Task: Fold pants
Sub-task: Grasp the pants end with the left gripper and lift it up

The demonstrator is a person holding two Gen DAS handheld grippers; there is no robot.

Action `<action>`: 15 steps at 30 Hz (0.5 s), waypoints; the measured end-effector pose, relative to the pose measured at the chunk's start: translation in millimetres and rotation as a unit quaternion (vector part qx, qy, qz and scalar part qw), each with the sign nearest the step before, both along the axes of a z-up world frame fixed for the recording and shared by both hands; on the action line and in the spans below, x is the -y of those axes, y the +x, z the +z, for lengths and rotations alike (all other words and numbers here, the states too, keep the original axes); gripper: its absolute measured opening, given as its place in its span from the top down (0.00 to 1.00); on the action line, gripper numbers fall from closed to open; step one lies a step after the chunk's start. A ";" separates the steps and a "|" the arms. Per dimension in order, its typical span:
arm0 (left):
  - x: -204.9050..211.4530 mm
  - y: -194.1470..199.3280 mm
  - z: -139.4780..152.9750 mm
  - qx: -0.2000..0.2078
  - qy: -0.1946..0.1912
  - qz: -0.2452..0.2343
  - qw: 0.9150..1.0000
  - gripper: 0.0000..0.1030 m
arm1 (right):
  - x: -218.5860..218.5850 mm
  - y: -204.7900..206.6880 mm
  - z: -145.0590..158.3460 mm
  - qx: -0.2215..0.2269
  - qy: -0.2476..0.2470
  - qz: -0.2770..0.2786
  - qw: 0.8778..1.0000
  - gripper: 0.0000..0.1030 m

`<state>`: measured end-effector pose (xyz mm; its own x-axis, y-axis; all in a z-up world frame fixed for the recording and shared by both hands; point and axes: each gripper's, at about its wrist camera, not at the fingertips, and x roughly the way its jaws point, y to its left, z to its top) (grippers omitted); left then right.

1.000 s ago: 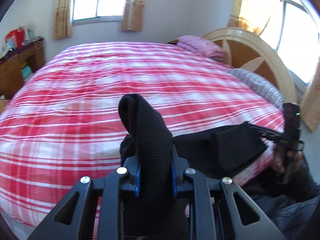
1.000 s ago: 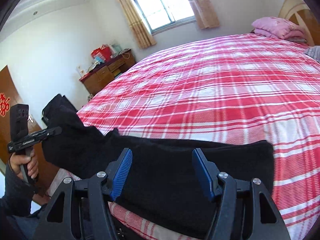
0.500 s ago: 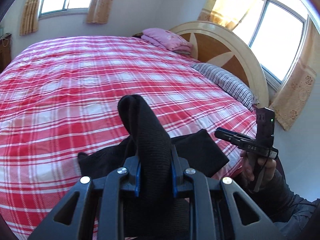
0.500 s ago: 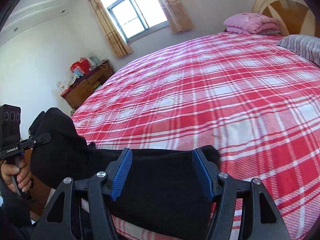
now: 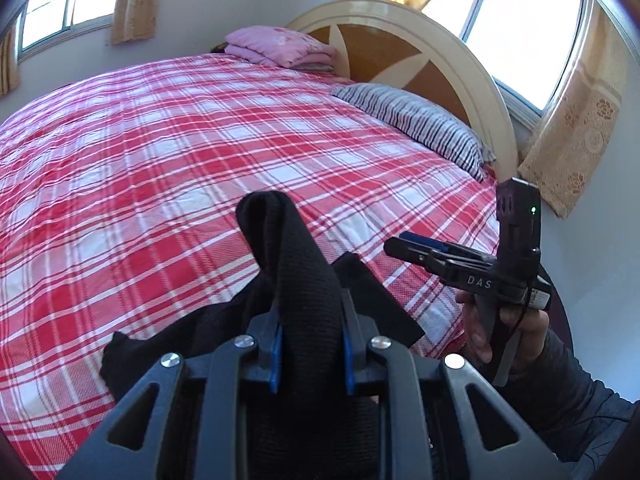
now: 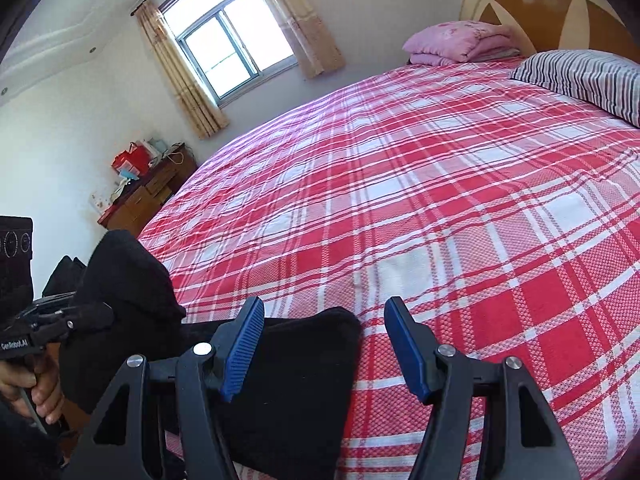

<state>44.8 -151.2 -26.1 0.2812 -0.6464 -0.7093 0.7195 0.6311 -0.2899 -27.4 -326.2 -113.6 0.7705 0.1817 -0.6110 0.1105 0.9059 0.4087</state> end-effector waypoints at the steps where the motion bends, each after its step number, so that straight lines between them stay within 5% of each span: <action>1: 6.0 2.0 -2.9 -0.003 0.005 -0.004 1.000 0.77 | 1.2 -0.7 -0.6 -0.001 0.000 -0.003 1.000 0.38; 15: 56.8 9.4 -18.1 -0.017 0.030 -0.010 0.999 0.76 | 8.5 4.3 -13.3 -0.017 0.008 -0.012 1.000 0.38</action>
<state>54.2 -207.9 -44.2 0.2433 -0.6084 -0.7555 0.7223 0.6334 -0.2775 -23.1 -334.8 -126.9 0.7537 0.1730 -0.6341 0.1462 0.8964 0.4184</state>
